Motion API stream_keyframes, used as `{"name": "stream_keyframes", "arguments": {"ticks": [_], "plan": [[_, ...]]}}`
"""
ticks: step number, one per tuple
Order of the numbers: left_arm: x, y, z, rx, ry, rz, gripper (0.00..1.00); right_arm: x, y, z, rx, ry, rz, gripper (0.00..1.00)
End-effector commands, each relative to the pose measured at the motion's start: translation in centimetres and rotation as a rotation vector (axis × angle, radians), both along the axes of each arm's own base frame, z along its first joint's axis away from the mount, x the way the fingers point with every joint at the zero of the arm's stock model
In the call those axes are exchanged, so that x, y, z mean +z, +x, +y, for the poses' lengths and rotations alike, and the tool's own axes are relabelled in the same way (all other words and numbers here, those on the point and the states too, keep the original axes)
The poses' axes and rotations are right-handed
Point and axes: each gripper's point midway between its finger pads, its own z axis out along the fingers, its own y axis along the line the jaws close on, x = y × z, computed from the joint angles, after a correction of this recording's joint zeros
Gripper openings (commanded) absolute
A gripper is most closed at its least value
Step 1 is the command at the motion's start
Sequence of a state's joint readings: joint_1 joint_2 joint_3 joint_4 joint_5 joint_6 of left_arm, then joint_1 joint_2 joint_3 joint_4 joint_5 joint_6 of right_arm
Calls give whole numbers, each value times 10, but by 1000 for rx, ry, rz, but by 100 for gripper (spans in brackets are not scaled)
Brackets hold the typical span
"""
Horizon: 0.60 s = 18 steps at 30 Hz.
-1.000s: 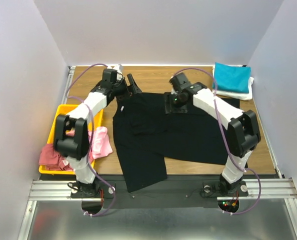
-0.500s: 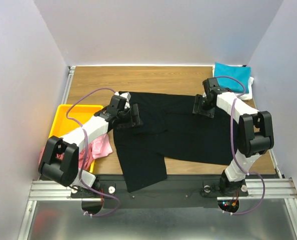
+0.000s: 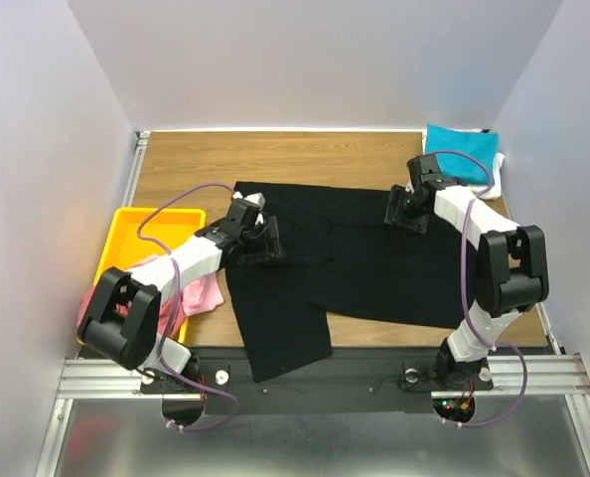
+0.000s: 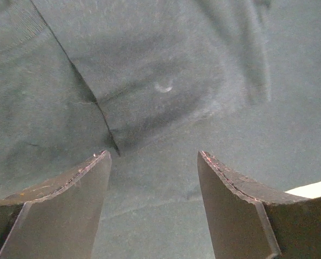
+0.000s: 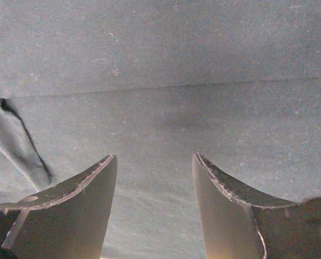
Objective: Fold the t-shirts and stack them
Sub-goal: Fold the tshirt
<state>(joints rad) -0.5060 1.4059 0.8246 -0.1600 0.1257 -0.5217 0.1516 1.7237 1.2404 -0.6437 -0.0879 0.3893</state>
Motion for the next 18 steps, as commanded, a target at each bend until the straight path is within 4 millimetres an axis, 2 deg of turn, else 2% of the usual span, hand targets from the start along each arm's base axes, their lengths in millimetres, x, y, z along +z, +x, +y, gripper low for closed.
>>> {"name": "stream_keyframes", "arguments": {"ticks": [1,9,14,18], "plan": [[-8,6,-2,32,6,-9,76,19,6,0,-5,26,-78,64],[-26,9,-5,39,28,37,75,20,4,1,-6,37,-77,64],[-30,7,-9,29,22,63,69,21,5,0,-11,37,-82,64],[-28,3,-11,27,15,66,61,21,4,-2,-15,35,-82,64]]}}
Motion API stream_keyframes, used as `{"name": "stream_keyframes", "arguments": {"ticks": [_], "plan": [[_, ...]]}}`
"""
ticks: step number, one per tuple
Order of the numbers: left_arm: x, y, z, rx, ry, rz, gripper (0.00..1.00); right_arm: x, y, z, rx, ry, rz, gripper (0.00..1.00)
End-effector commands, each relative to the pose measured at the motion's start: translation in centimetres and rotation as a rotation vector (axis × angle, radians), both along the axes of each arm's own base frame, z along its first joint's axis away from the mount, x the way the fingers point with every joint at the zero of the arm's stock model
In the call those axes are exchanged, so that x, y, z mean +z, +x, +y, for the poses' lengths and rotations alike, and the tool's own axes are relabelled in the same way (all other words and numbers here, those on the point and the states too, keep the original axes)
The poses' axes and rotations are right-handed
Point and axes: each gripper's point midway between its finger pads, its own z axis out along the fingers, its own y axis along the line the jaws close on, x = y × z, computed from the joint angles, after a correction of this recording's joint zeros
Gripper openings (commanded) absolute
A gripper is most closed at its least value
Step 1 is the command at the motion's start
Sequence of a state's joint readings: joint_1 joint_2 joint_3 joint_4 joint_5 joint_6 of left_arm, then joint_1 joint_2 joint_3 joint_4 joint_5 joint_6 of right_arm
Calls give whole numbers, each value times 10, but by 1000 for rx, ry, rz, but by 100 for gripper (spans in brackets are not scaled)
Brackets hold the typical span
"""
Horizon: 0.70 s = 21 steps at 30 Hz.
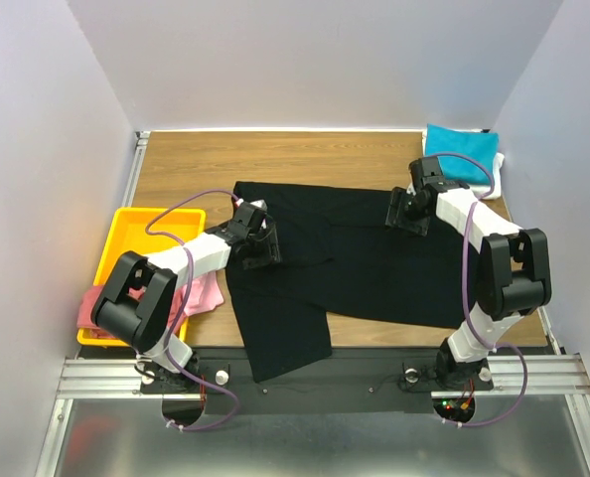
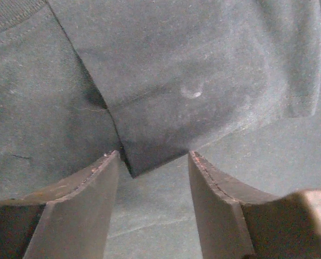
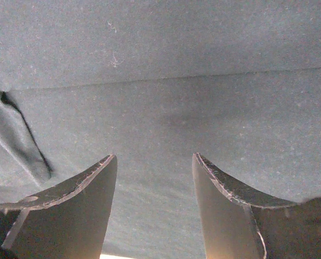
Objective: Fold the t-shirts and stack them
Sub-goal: Fold the tshirt
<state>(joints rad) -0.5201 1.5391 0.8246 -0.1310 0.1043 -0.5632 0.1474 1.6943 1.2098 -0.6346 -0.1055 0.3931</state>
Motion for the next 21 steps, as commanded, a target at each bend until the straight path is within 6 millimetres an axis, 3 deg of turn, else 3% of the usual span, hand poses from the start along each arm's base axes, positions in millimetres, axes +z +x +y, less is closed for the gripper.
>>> {"name": "stream_keyframes", "arguments": {"ticks": [1,6,9,10,11,17,21], "plan": [[11,2,-9,-3,-32,-27,56,19,10,-2,-16,16,-75,64],[7,-2,-8,-4,-36,-15,44,16,9,-3,-17,18,-69,64],[5,-4,-9,-12,-36,-4,23,16,9,-3,-18,18,-67,64],[5,-5,-8,-12,-35,-3,4,16,8,-4,-17,16,-68,64],[7,-4,-9,-11,-37,-5,0,16,8,-3,-17,17,-69,64],[18,-11,-20,-69,-73,44,0,17,7,-4,-12,10,-72,64],[18,-26,-28,-122,-116,117,0,16,6,-6,-14,4,-70,64]]}}
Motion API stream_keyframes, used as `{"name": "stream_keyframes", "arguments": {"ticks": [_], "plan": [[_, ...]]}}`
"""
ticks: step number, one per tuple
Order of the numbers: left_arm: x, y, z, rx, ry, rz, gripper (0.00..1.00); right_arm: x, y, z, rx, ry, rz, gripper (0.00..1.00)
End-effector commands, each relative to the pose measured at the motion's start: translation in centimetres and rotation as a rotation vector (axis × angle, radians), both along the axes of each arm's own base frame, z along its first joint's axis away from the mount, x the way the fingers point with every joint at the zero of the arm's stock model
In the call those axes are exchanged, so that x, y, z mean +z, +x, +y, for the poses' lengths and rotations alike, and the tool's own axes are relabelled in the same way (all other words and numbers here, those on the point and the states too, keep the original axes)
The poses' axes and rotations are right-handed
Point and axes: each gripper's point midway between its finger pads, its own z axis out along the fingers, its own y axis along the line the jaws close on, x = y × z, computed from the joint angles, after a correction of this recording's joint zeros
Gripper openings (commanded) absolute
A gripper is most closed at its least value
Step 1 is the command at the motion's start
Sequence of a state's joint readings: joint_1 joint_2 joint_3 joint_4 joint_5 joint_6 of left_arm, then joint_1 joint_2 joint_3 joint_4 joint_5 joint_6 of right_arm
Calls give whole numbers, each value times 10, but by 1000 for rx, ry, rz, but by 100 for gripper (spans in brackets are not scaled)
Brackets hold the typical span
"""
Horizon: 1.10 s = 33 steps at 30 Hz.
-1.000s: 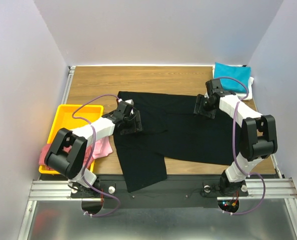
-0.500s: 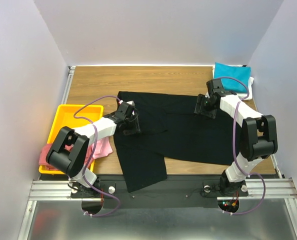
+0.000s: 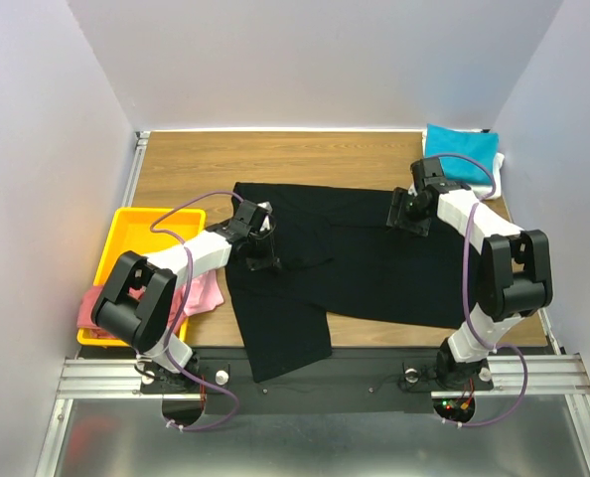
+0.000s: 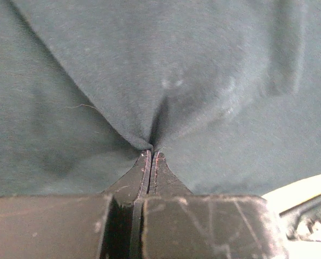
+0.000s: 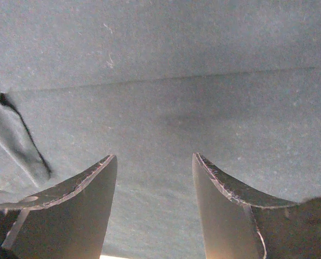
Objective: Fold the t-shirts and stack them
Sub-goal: Fold the tshirt
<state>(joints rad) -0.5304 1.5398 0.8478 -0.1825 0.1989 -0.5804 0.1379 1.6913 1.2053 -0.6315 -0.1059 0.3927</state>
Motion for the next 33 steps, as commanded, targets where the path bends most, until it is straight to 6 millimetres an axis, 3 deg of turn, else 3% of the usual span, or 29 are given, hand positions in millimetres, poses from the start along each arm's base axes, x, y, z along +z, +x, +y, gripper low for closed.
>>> {"name": "stream_keyframes", "arguments": {"ticks": [1,5,6,7,9,11,17,21,22,25,27,28,29,30,33], "plan": [[13,-16,-16,-76,-79,64,0,15,5,-3,-5,2,-68,64],[14,-24,-18,-71,-106,92,0,13,3,-4,-1,-3,-61,64],[13,-24,-17,-66,-104,92,5,13,3,-4,-3,-3,-59,64],[12,-24,-15,-59,-90,96,22,12,3,-4,-2,-4,-60,64],[11,-25,-11,-47,-71,103,31,12,2,-4,-2,-4,-58,64],[15,-19,-8,-27,-54,81,50,13,3,-5,-6,-3,-61,64],[50,-2,-7,-9,-38,13,78,28,11,-31,-68,-37,-111,64],[75,11,-8,6,-41,-39,85,34,12,-58,-119,-53,-129,65],[79,15,-10,11,-44,-53,85,34,12,-75,-158,-54,-129,65],[98,43,-21,26,-65,-121,88,25,7,-93,-185,-69,-107,66],[99,56,-28,22,-63,-136,88,18,6,-99,-189,-80,-89,66],[87,64,-31,21,-42,-116,88,10,5,-101,-193,-86,-72,66],[96,78,-37,21,-46,-146,89,8,5,-101,-195,-87,-70,66],[83,87,-40,19,-30,-132,89,3,4,-101,-197,-85,-59,66],[79,105,-49,15,-30,-142,89,-6,3,-101,-200,-85,-40,66]]}}
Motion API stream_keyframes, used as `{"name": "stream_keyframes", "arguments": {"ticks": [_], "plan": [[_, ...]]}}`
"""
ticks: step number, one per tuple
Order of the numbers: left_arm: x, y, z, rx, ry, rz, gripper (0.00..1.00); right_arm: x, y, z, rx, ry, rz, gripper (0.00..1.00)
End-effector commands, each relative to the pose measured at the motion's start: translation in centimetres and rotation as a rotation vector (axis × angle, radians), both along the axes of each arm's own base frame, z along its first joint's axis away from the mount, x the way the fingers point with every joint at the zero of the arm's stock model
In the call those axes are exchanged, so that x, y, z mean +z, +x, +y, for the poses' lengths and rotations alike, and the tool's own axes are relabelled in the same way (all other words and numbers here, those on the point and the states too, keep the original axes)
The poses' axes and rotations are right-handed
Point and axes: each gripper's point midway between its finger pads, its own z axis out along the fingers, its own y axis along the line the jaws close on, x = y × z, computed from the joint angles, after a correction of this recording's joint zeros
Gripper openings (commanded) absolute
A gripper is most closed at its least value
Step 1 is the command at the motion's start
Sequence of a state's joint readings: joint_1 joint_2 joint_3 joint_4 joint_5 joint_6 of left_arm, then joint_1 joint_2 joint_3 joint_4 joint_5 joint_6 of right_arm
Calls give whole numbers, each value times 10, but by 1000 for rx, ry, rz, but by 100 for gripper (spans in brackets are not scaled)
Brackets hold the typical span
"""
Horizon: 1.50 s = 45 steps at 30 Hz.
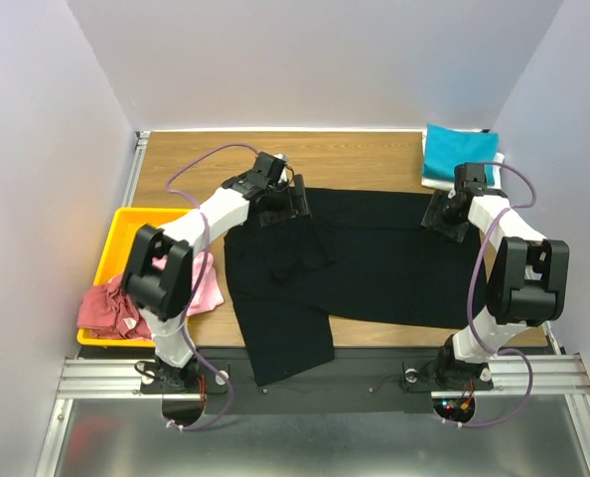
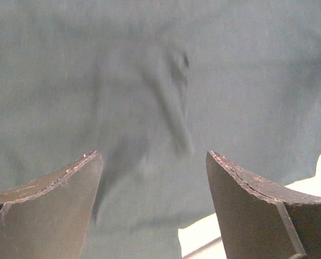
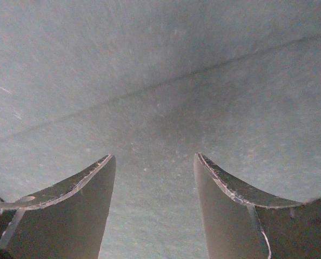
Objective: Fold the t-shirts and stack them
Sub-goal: Fold the tshirt
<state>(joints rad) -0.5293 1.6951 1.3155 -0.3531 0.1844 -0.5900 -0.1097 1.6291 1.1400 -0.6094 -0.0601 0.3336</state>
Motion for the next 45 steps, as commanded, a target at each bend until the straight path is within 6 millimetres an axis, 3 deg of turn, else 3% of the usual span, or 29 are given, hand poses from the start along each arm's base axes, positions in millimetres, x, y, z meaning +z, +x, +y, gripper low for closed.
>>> {"name": "stream_keyframes", "arguments": {"ticks": [1,6,9,10,11,12,13,14,15,16,20,24,26,28,29,31,33,35,38,45], "plan": [[-19,25,-3,-1,51,6,90,-4,7,-1,16,-20,-22,66],[-22,11,20,37,113,-9,90,8,2,-3,5,-37,-54,66],[-20,-16,50,86,183,-25,90,5,-4,4,-3,2,-44,66],[-5,-23,64,134,194,-67,90,6,-4,7,-1,21,-47,66],[-20,-44,73,135,220,-36,90,5,-5,9,-6,35,-45,66],[-22,-56,78,146,226,-30,90,6,-5,11,-5,45,-47,66],[-10,-71,84,157,208,-55,89,9,-4,13,-3,54,-55,66],[-28,-89,96,172,247,-23,89,10,-4,14,-4,62,-60,66],[-22,-107,95,186,217,-26,89,11,-3,15,0,69,-62,66],[-39,-123,104,194,241,7,89,13,-3,17,7,78,-66,66],[-49,-147,110,258,172,25,89,-3,-10,17,10,75,-28,66],[-25,-121,99,297,97,-88,90,-19,-11,16,25,67,-14,66],[-16,-99,86,290,97,-126,91,-25,-11,16,27,67,-8,66],[-26,-83,75,274,137,-108,93,-26,-9,17,28,72,-11,65],[-15,-70,67,266,128,-132,93,-25,-7,17,27,76,-17,65],[-20,-55,55,255,138,-133,93,-25,-5,16,25,71,-26,65],[-9,-39,44,243,119,-161,94,-25,-4,14,21,56,-25,65],[-13,-25,36,228,126,-162,94,-26,-4,9,9,33,-26,65],[-41,-10,33,213,168,-115,95,-35,-5,5,-5,15,-7,65],[-93,-2,47,216,226,-18,95,-57,-6,11,2,31,46,64]]}}
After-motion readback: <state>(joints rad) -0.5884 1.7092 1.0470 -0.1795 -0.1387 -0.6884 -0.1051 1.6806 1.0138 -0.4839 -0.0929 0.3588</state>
